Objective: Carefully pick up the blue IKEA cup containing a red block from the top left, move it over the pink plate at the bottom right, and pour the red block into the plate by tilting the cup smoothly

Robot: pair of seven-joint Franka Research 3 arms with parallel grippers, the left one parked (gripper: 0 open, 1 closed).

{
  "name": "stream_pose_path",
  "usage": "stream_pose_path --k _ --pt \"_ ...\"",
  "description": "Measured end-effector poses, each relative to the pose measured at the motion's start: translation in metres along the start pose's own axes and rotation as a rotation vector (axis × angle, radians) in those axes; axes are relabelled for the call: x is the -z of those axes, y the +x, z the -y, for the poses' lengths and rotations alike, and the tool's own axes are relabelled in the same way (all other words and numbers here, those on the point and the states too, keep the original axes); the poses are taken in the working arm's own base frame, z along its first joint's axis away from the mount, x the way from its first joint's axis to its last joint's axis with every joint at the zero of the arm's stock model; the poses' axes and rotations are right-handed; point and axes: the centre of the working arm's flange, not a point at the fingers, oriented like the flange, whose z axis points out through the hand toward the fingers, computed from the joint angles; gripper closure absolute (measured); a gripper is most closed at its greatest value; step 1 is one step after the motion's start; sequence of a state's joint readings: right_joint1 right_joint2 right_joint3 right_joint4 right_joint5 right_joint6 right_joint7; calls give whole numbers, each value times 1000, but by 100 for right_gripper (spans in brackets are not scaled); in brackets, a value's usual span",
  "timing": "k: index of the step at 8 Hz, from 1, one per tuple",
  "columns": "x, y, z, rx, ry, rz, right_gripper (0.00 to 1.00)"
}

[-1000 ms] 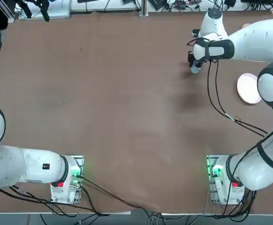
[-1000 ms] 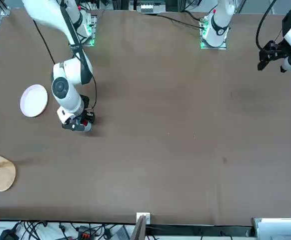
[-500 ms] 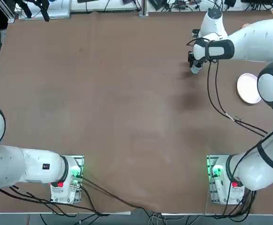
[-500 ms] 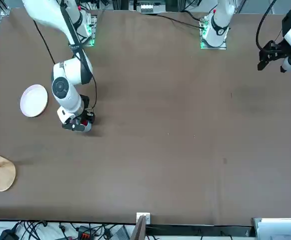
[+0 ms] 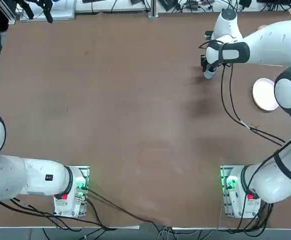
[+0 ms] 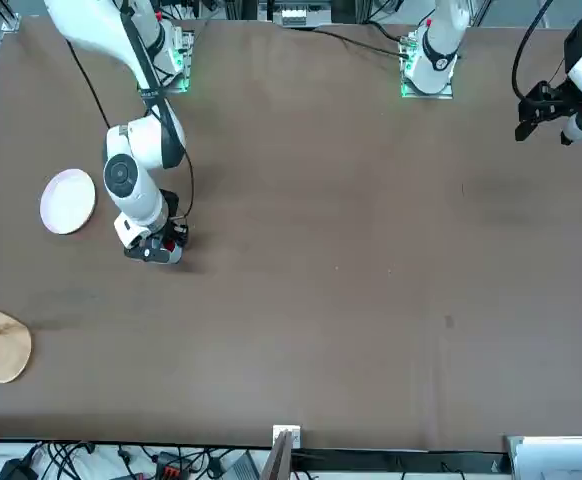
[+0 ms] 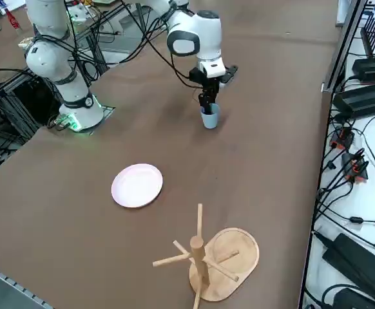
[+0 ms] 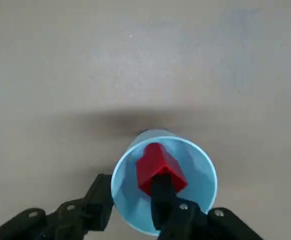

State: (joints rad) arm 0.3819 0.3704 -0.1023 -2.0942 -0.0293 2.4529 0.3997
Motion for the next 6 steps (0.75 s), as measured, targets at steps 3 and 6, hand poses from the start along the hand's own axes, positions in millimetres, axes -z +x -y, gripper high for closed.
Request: stream_pose_path --k 3,6 --pt "3 2 1 -7 3 -7 50" --pt "6 5 2 -9 6 -15 63"
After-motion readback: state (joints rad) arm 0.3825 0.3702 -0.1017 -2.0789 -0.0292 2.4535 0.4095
